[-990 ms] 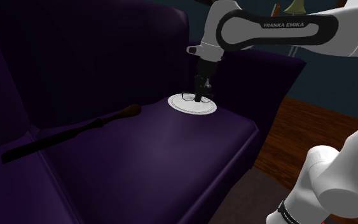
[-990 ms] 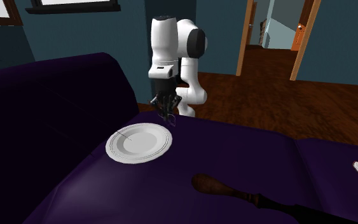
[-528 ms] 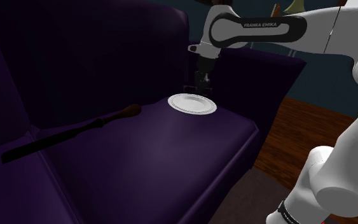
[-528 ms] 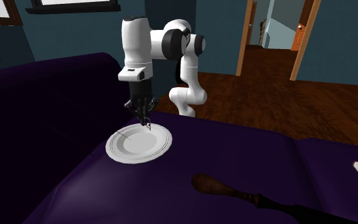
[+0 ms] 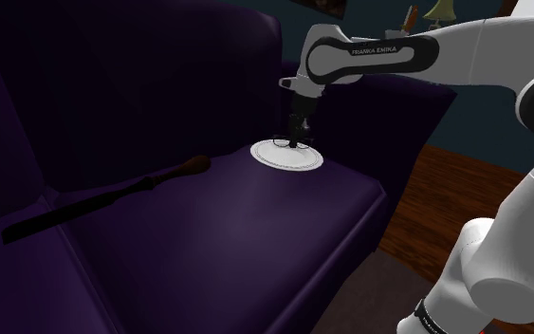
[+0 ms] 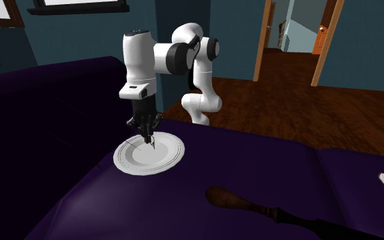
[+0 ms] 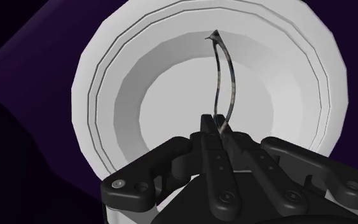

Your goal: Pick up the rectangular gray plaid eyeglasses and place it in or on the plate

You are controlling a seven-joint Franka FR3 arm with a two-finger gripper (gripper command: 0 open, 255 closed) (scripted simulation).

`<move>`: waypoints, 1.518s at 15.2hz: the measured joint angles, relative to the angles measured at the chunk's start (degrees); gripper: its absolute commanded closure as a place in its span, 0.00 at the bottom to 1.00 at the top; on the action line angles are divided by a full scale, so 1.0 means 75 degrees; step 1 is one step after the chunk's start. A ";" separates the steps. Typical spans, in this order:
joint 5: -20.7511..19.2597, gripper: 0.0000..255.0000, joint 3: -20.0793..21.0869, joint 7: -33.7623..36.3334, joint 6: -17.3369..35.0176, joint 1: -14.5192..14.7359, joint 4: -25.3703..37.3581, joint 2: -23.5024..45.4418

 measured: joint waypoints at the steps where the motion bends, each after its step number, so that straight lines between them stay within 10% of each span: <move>1: -0.0006 1.00 0.0000 -0.0002 0.0104 -0.0001 -0.0139 -0.0035; 11: 0.0003 1.00 0.0001 -0.0008 0.0569 0.0000 -0.0568 -0.0004; 12: 0.0002 0.00 0.0001 -0.0008 0.0569 0.0000 -0.0569 -0.0004; 23: -0.0018 0.00 0.0010 0.0018 -0.0272 0.0005 0.0185 -0.0102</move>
